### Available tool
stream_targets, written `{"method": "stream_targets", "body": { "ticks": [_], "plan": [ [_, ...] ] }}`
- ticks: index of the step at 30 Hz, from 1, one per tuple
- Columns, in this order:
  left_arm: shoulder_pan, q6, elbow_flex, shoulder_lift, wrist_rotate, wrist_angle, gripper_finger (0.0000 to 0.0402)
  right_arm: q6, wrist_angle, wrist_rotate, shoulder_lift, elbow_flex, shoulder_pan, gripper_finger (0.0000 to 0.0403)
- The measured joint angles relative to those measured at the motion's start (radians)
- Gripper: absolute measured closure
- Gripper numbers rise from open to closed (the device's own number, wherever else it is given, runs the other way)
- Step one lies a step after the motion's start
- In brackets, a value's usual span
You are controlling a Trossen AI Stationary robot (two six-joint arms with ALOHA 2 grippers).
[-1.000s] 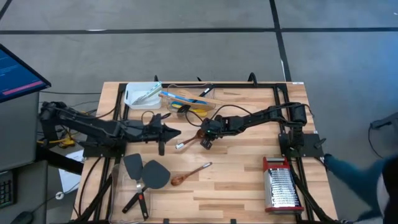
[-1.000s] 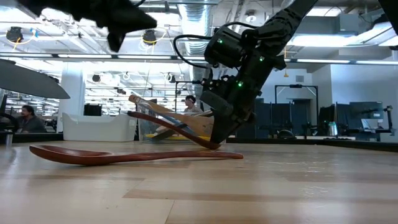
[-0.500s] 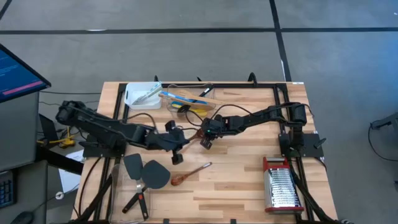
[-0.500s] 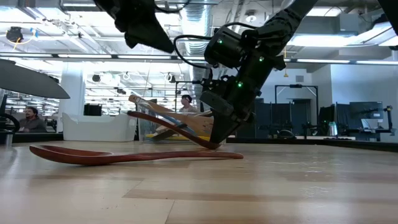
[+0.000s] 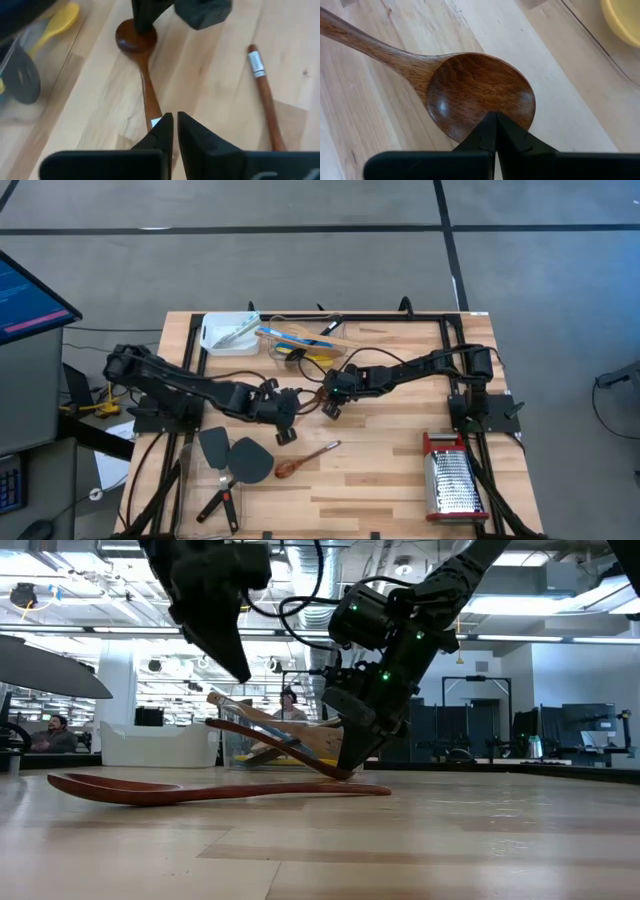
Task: Pick & Place Kitchen Items
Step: Put the brown serving spoon into the top transparent bin
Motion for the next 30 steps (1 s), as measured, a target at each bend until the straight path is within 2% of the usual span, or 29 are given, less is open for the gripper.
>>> {"method": "stream_targets", "body": {
  "ticks": [5, 15, 20, 24, 30],
  "plan": [
    [0.030, -0.063, -0.040, 0.003, -0.002, 0.005, 0.0356, 0.000, 0.009, 0.000, 0.000, 0.000, 0.000, 0.0403],
    [0.090, -0.077, -0.082, 0.003, 0.046, 0.028, 0.0256, -0.002, 0.014, 0.000, 0.000, 0.000, 0.000, 0.0403],
    [0.119, -0.076, -0.124, 0.003, 0.058, 0.131, 0.0212, -0.002, 0.015, 0.001, 0.000, 0.000, 0.000, 0.0403],
    [0.144, -0.075, -0.152, 0.006, 0.118, 0.199, 0.0193, -0.007, 0.015, 0.001, 0.000, 0.000, 0.000, 0.0403],
    [0.160, -0.075, -0.186, 0.019, 0.161, 0.218, 0.0187, -0.007, 0.020, 0.001, 0.000, 0.000, 0.000, 0.0403]
  ]
}}
